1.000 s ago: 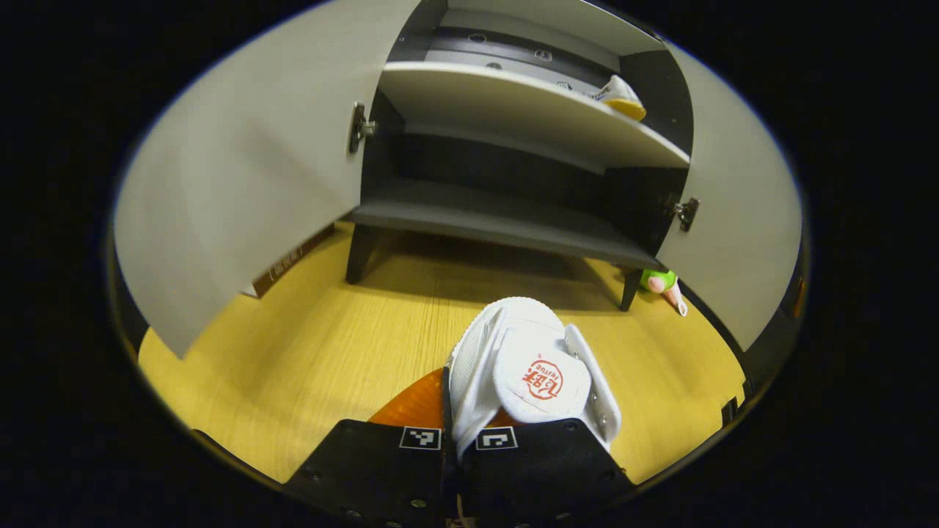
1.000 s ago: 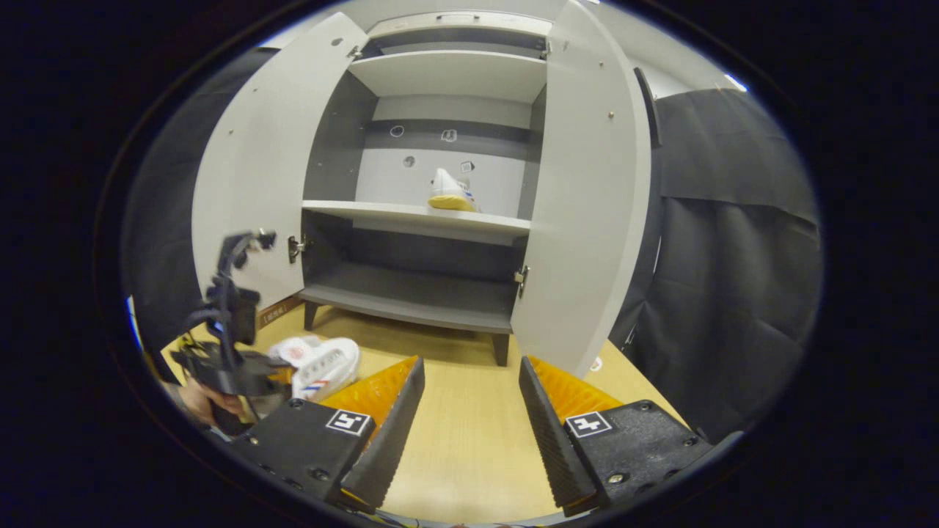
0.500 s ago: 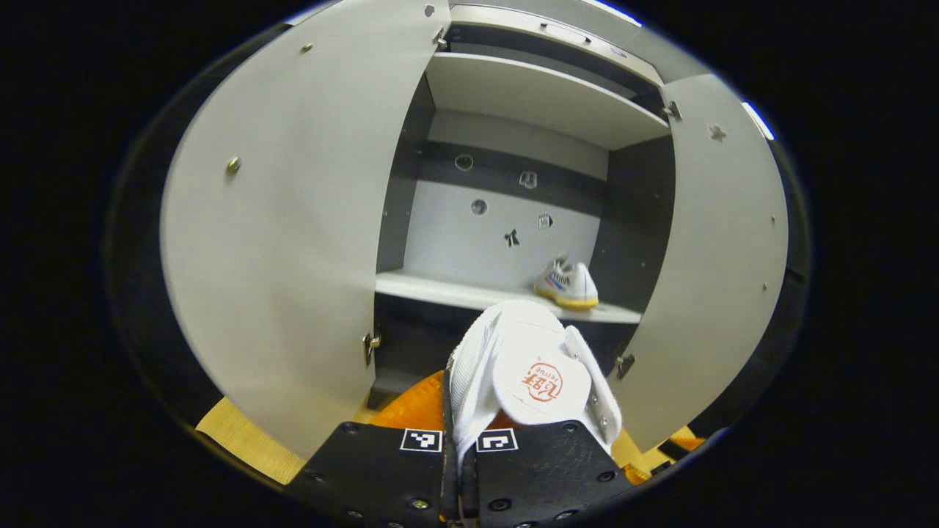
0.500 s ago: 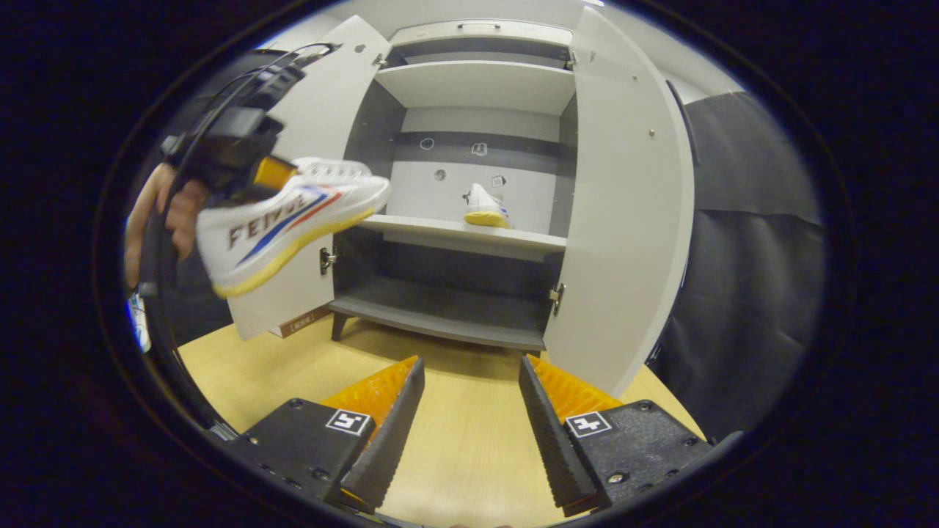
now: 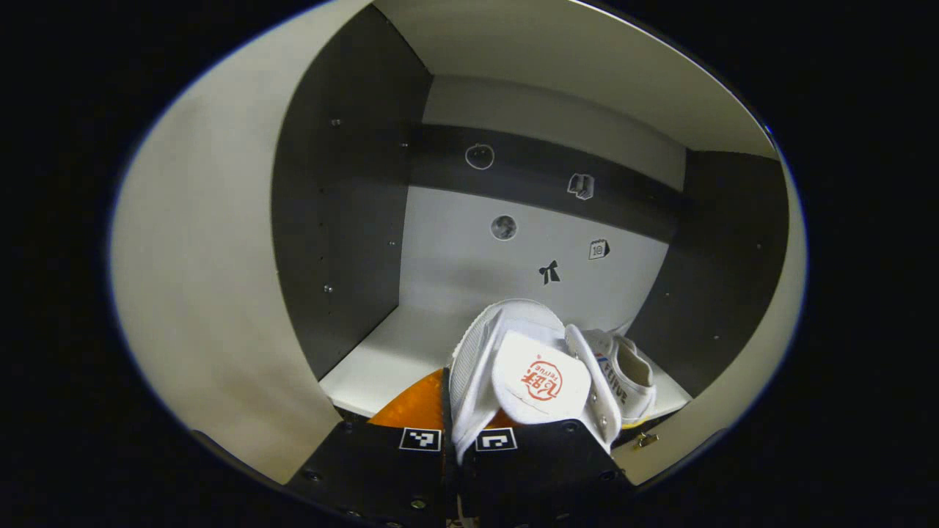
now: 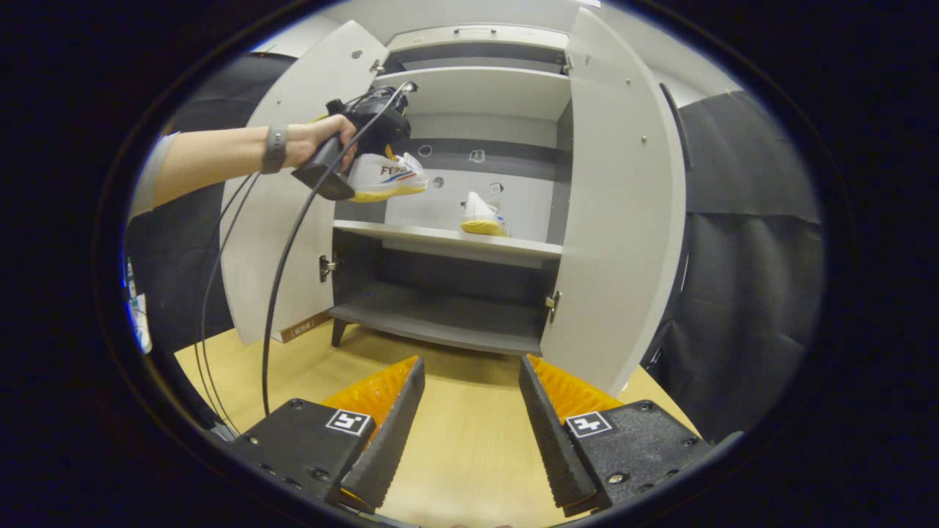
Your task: Grab one shoe with the right hand and put it into the shoe cabinet, grab the other shoe with the left hand and put it into the shoe cabinet; then close the right door with the right hand and the left door with the left hand.
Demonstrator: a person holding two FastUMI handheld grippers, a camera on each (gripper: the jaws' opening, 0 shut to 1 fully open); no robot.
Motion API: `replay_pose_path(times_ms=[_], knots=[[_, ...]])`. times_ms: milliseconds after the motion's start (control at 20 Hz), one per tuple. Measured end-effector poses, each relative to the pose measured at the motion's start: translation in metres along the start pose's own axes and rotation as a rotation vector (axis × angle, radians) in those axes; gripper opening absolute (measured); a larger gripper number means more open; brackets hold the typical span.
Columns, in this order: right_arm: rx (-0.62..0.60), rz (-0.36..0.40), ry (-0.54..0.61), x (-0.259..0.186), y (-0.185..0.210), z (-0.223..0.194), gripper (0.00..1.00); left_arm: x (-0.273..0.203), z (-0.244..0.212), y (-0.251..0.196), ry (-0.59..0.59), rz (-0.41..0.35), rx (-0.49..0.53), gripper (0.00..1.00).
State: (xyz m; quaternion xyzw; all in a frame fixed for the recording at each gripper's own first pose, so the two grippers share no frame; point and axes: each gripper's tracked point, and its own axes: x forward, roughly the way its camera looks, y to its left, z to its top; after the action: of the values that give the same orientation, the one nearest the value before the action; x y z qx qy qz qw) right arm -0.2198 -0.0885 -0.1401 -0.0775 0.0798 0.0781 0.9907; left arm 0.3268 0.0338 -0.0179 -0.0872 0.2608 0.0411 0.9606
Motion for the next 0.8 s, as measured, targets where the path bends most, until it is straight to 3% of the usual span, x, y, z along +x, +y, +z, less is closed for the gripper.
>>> replay_pose_path(times_ms=[200, 400, 800], knots=[[0.016, -0.049, 0.006, 0.000, -0.013, -0.003, 0.82, 0.054, -0.004, 0.002, 0.071, 0.042, 0.047, 0.14], [0.034, -0.082, 0.009, -0.004, -0.018, -0.006, 0.83, 0.087, -0.021, 0.004, 0.160, 0.051, 0.005, 0.14], [0.043, -0.104, 0.039, 0.002, -0.024, -0.017, 0.82, 0.110, -0.034, 0.007, 0.311, 0.051, -0.029, 0.15]])
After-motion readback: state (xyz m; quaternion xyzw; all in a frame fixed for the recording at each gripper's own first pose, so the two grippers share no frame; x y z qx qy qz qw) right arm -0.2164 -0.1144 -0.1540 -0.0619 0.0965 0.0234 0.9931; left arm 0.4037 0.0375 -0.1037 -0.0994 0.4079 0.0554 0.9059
